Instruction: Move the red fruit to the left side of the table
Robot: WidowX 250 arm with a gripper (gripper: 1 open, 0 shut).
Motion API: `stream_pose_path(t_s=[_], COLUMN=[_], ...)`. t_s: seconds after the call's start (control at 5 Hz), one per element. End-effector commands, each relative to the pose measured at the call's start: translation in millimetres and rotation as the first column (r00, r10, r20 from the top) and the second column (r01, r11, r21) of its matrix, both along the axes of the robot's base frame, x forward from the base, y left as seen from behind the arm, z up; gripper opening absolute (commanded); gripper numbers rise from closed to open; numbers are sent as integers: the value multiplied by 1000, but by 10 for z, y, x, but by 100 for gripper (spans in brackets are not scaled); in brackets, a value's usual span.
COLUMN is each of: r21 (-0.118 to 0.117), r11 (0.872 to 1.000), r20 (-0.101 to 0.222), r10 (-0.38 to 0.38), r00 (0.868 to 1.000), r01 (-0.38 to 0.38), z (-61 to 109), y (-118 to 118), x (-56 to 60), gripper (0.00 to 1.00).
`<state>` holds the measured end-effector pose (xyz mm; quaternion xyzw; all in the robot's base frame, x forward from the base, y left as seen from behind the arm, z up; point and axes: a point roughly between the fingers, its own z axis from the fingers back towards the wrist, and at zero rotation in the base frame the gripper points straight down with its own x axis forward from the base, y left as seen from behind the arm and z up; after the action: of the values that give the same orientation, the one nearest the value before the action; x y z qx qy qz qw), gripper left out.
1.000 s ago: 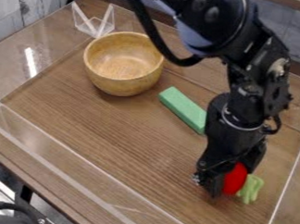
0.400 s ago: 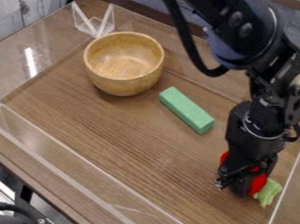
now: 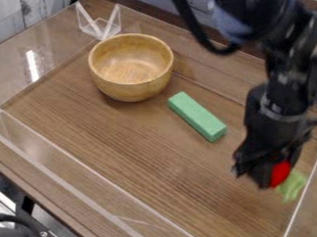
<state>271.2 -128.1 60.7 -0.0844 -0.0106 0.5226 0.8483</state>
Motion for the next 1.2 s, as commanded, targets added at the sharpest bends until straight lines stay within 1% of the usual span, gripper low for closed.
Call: stream_pose_path(t_s=[0.0, 0.2, 0.4, 0.6, 0.8, 1.0], r21=[-51, -44, -34, -27, -26, -22], r11=[998, 987, 971, 957, 942, 913], r20=[79, 78, 74, 72, 81, 80], r10=[-38, -152, -234, -287, -331, -404], r00=[996, 985, 969, 955, 940, 911], r01=[42, 155, 237, 290, 334, 407], z=[454, 408, 356, 410, 534, 493], y=[53, 5, -52, -35, 21, -14], x=[176, 112, 45, -26, -62, -47], gripper=[0, 0, 0, 0, 0, 0])
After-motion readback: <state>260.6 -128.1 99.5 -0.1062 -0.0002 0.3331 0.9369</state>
